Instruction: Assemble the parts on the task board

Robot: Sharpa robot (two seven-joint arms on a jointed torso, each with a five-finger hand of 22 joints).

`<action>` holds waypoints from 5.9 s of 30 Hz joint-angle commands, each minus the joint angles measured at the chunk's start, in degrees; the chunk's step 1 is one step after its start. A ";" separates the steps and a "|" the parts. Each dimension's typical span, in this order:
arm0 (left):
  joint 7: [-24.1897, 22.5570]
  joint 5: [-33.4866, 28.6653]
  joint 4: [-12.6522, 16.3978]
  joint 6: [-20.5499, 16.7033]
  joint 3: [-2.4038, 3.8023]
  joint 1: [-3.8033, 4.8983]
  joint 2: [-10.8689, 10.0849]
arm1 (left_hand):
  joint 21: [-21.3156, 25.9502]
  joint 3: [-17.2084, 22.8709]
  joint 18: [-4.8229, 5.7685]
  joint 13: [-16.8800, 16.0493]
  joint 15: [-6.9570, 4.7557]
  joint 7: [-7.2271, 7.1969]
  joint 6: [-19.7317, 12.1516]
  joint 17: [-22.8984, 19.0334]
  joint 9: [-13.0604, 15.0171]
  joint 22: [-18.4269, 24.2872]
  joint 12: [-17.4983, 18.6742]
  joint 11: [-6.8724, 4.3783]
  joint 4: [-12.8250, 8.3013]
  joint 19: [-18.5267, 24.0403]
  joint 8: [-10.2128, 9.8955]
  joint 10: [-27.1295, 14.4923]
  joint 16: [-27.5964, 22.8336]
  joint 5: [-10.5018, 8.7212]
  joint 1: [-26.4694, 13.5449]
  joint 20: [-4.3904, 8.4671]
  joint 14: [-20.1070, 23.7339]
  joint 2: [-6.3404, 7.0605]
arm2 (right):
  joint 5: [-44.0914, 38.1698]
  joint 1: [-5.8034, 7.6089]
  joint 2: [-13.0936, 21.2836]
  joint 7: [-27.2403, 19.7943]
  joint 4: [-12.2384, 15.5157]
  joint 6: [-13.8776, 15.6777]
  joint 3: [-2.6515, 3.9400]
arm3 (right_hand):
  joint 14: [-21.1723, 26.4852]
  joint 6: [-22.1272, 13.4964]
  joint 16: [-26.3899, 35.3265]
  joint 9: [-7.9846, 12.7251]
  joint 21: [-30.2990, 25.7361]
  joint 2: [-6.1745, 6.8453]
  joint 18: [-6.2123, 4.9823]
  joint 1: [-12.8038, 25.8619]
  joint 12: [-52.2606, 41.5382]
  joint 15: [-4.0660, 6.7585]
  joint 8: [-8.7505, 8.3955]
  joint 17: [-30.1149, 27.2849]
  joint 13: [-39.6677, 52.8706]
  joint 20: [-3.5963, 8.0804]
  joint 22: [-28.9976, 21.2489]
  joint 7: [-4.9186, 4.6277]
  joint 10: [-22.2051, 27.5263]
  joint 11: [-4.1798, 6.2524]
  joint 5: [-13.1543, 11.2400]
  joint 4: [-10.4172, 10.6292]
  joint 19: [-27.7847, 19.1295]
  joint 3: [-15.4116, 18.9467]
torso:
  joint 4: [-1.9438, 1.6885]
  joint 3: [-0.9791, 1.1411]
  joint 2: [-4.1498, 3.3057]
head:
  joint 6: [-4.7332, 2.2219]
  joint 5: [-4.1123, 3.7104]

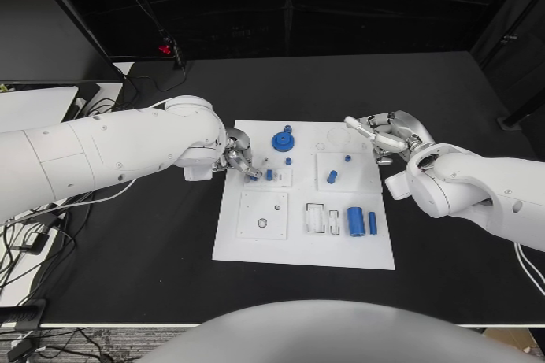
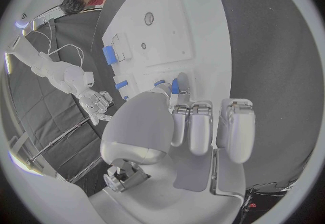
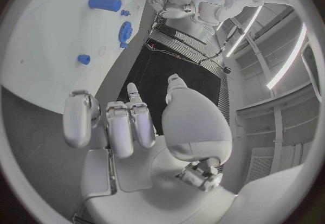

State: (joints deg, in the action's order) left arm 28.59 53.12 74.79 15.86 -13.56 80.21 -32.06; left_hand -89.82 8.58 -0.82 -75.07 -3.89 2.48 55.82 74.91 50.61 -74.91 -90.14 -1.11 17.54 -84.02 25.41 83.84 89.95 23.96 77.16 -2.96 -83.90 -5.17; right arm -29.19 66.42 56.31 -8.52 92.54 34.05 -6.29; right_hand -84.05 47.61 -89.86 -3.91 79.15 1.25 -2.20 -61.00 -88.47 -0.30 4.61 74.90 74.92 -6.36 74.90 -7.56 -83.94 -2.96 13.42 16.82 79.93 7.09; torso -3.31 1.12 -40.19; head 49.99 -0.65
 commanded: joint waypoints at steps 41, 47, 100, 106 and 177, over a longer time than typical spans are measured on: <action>-0.16 -0.08 -1.58 1.59 -0.02 -0.35 0.83 | -0.18 1.31 0.82 -14.93 -0.36 -0.32 0.02 15.09 0.11 -15.09 0.14 -0.06 -0.67 -5.98 0.13 6.16 0.05 0.12 5.34 -0.55 -6.10 -4.91 | 0.54 0.06 0.12 -0.76 0.14 0.15 0.02 | -5.95 0.28 -0.14 0.02 -0.22 -0.48 -1.15 0.12 0.16 0.13 -0.16 15.10 13.29 -0.21 10.60 -0.18 -3.86 0.03 0.23 -0.02 -0.32 0.42 | -0.02 0.01 -0.01 | 0.01 -0.13; 0.18 -0.08 -1.80 1.91 -0.02 -0.55 1.09 | -0.18 1.37 0.82 -14.93 -0.36 -0.31 0.00 15.09 0.11 -15.09 0.14 -0.05 -0.66 -5.98 0.12 6.16 0.05 0.13 5.29 -0.56 -6.10 -4.89 | 0.60 0.06 0.12 -0.75 0.14 0.12 0.02 | -5.95 0.28 -0.14 0.02 -0.22 -0.48 -1.15 0.12 0.16 0.13 -0.16 15.10 13.29 -0.21 10.60 -0.18 -3.86 0.03 0.23 -0.02 -0.32 0.42 | -0.05 0.03 0.02 | 0.01 -0.16; 1.37 -0.08 -1.30 -0.30 -0.02 -0.76 0.36 | -0.18 -13.51 0.82 -14.93 0.22 0.27 -2.69 15.09 1.01 -15.09 0.14 0.46 -0.73 -5.98 1.19 6.16 0.05 -8.95 -19.04 -0.31 -6.10 -0.59 | 4.97 0.06 0.12 -0.76 -0.01 -0.13 0.02 | -5.95 0.37 -0.14 0.02 -0.21 -0.78 -1.15 0.18 0.02 0.10 -0.14 15.10 13.42 -0.25 10.62 -0.28 -4.04 -0.04 0.35 -0.07 -0.28 0.56 | -0.02 -0.01 0.04 | 0.01 -0.15; 0.64 -0.08 -0.91 -1.98 -0.02 -0.76 -0.23 | -0.18 -14.70 0.82 -14.93 0.35 0.59 -4.30 15.09 1.63 -15.09 0.14 0.74 -0.71 -5.98 1.85 6.16 0.05 -9.29 -19.91 -0.39 -6.10 -0.83 | 4.97 0.05 0.10 -0.74 -0.07 -0.14 0.02 | -5.95 0.37 -0.14 0.02 -0.21 -0.78 -1.15 0.18 0.02 0.10 -0.14 15.10 13.42 -0.25 10.62 -0.28 -4.04 -0.04 0.35 -0.07 -0.28 0.56 | -0.04 0.02 0.01 | 0.01 -0.18; -54.46 16.92 -6.14 -46.88 -0.03 -4.55 0.33 | -0.18 -11.46 0.82 63.08 7.08 7.35 -7.67 15.09 -34.94 -15.09 69.15 7.98 -0.96 -5.98 -12.04 -34.71 0.05 -9.07 10.51 -6.38 -6.10 9.55 | 5.00 -0.10 -0.69 -6.66 -1.29 0.85 0.02 | -5.95 0.78 -0.14 -0.03 -0.17 -1.41 -1.12 -0.53 0.12 -0.01 0.03 15.10 13.29 -0.33 10.65 -0.45 -3.90 -0.20 0.58 -0.20 -0.16 0.57 | -0.06 -0.02 -0.05 | 0.01 -0.86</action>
State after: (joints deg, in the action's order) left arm -24.58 57.23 69.11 -29.78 -13.65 75.66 -32.13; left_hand -89.82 -3.09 -0.82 -12.26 3.58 9.86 47.87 74.90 15.95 -74.91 -21.24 6.75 16.56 -84.03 13.52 48.74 89.95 15.12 87.25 -9.32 -84.01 4.45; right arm -24.30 66.27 55.69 -13.98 91.21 34.34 -6.30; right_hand -84.05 47.95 -89.86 -3.91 79.16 0.34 -2.20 -61.46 -88.47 -0.30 4.61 74.95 74.91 -6.36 74.90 -7.91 -83.94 -2.97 13.62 16.80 79.93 7.38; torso -3.30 1.10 -40.24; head 49.98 -1.48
